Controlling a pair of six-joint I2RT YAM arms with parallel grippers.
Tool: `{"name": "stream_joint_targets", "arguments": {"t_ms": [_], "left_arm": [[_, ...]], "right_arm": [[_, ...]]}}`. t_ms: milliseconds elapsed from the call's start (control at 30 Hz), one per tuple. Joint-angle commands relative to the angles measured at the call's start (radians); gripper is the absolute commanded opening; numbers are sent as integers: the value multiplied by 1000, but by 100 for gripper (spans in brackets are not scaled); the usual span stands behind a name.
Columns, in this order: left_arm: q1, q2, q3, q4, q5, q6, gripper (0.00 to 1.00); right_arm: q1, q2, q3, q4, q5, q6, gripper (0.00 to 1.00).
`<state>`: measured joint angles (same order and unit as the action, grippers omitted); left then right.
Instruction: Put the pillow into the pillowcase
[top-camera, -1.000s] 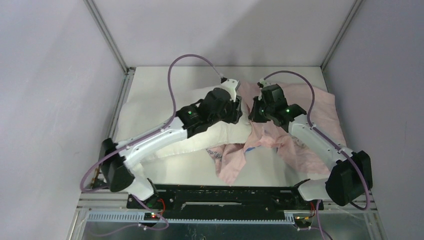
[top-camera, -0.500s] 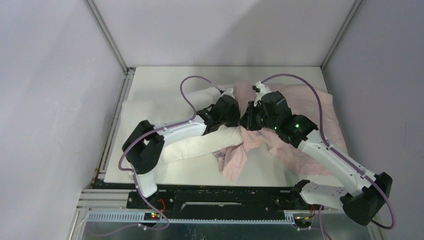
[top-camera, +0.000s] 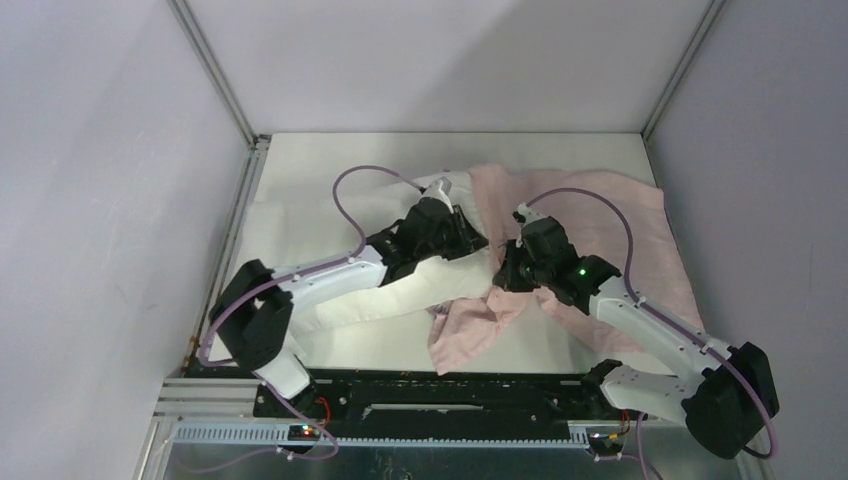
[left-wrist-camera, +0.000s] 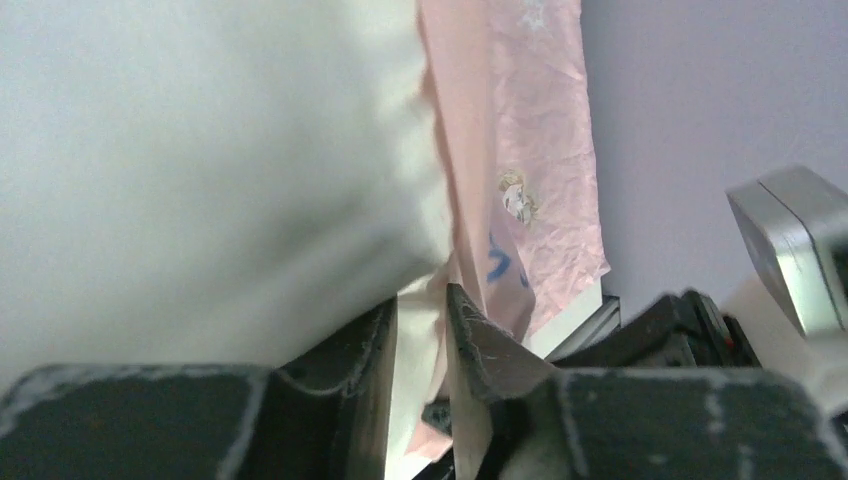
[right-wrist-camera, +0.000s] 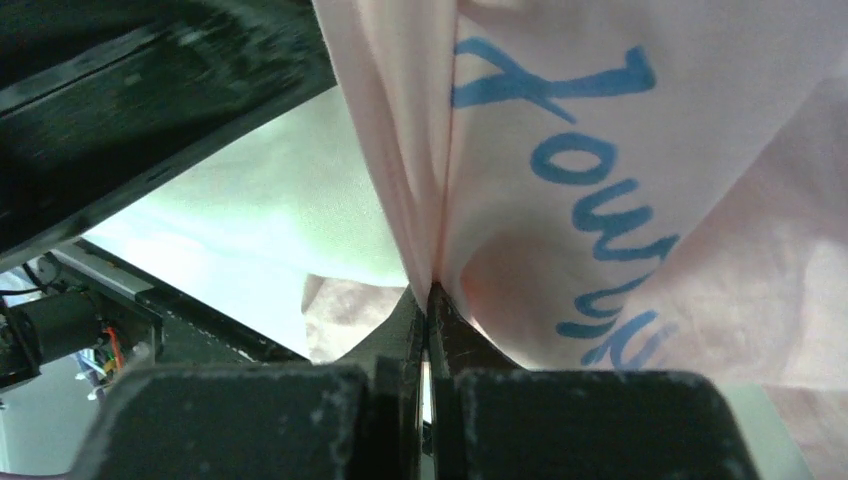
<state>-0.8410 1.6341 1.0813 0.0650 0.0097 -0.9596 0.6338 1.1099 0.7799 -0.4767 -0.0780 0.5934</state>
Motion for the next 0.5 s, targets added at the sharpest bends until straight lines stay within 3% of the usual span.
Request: {"name": "stream_joint_targets", "arguments": {"t_ms": [0,133,267,367,467], "left_arm": [[13,-154,-29,-87,-50,75,31],[10,-268,43,-250,-95,196,43],[65,-298,212,-441,-206,351,72],[170,-210,343,-519,-162,433,92],[216,-57,489,-582,-155,557,98]], "right_arm": [[-34,-13,7,60,-63,-30,0],[-44,-3,14,73,-85,-45,0],[-45,-5,36,67,-90,-60,0],[-38,-13,61,56,-86,-79,0],[-26,-15,88,40,-75,-104,0]]}}
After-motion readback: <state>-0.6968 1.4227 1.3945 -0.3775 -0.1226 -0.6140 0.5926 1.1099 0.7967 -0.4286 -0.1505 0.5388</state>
